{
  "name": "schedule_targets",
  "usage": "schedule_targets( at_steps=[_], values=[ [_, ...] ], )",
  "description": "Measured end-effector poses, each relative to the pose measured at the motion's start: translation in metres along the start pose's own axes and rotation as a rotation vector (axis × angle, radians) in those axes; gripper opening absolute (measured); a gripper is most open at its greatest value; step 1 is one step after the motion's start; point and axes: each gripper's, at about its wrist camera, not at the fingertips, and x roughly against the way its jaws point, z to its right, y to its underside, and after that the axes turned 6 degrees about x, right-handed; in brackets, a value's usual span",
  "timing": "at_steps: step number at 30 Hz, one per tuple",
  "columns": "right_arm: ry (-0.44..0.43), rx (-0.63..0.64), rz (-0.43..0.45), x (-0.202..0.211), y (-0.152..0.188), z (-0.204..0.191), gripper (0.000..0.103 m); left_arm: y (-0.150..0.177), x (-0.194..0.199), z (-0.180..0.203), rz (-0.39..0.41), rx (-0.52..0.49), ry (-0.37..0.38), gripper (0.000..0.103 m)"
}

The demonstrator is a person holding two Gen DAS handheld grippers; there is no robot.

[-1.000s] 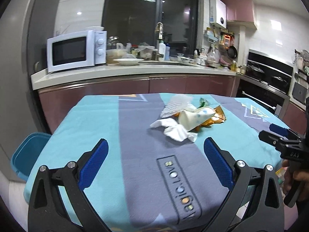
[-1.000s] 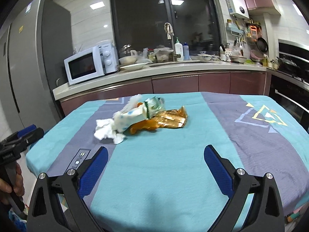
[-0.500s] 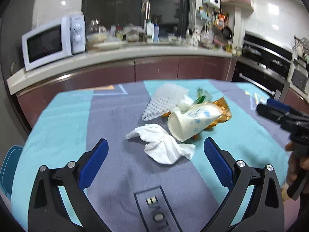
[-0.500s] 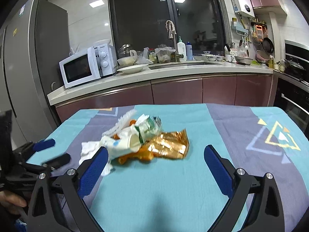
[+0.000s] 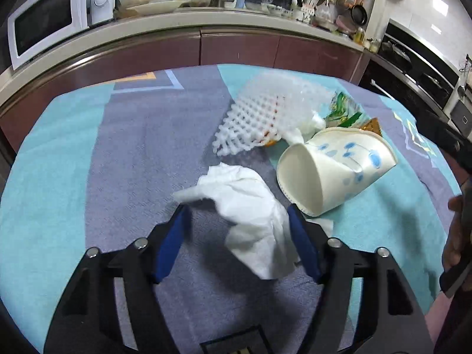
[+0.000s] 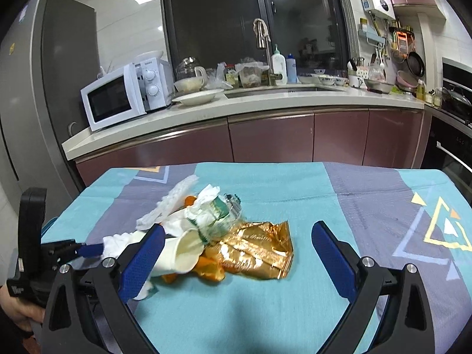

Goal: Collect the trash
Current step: 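Grasp the white tissue with the left tool while the right tool grasps a wrapper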

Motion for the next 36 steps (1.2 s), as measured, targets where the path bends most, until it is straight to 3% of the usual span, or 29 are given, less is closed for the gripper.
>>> schedule_targets(
  at_steps=[4, 6, 8, 17, 26, 34, 36],
  values=[
    [-0.014, 0.001, -0.023, -0.017, -0.006, 0.001, 0.096, -0.002, -0.007, -0.006, -0.001, 0.016, 0.029, 0.039],
    [-0.024, 0.002, -0.039, -0.026, -0.007, 0.0, 0.096, -0.005, -0.008, -0.009, 0.003, 0.032, 0.048, 0.017],
    [-0.027, 0.005, -0.05, -0.032, -0.008, -0.001, 0.096, -0.002, -0.006, -0.012, 0.009, 0.049, 0.062, 0.012],
    [-0.043, 0.03, -0.096, -0.056, -0.016, -0.005, 0.093, 0.011, 0.017, -0.013, 0.051, 0.061, 0.105, 0.009],
    [-0.089, -0.007, -0.197, -0.084, -0.012, -0.006, 0.052, 0.014, 0.023, -0.007, 0.037, 0.019, 0.127, 0.009],
    [-0.096, -0.049, -0.194, -0.08, -0.009, -0.001, 0.014, 0.016, 0.02, -0.007, 0.022, 0.017, 0.134, 0.009],
    [-0.105, -0.071, -0.186, -0.078, -0.007, 0.002, 0.011, 0.017, 0.021, -0.006, 0.023, 0.015, 0.135, 0.009]
  ],
)
